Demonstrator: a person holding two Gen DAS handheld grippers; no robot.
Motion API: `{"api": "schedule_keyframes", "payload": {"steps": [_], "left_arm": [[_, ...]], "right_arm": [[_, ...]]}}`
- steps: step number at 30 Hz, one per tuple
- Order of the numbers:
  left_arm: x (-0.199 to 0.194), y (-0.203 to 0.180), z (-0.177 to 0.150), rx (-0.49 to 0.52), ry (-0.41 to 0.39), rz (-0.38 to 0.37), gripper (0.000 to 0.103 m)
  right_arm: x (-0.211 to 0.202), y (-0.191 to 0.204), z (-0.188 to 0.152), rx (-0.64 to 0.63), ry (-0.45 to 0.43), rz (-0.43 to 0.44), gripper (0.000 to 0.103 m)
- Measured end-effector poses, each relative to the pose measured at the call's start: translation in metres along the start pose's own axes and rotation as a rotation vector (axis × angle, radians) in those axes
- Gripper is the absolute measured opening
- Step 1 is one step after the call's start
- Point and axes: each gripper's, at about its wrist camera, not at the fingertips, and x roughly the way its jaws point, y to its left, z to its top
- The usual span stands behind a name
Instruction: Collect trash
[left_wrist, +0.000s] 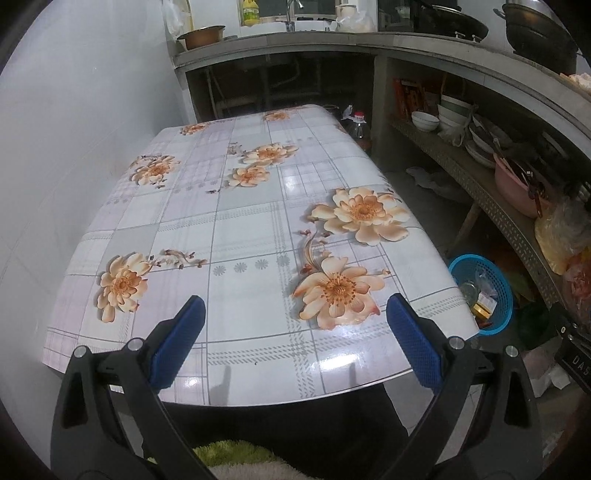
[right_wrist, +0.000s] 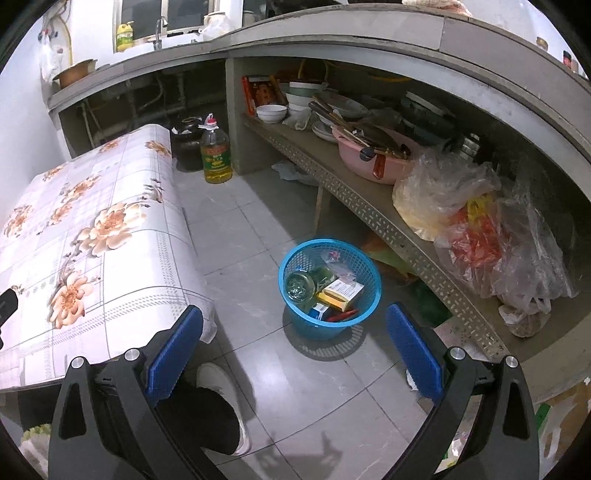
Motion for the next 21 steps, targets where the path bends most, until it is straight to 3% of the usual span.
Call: {"api": "schedule_keyframes", "payload": {"steps": [21], "left_arm": [[0.0004, -0.0012, -0.0007, -0.014, 0.027, 0.002, 0.094]], "right_arm": [[-0.001, 0.0055, -0.0019, -0.031, -0.013, -0.005, 0.097]]}}
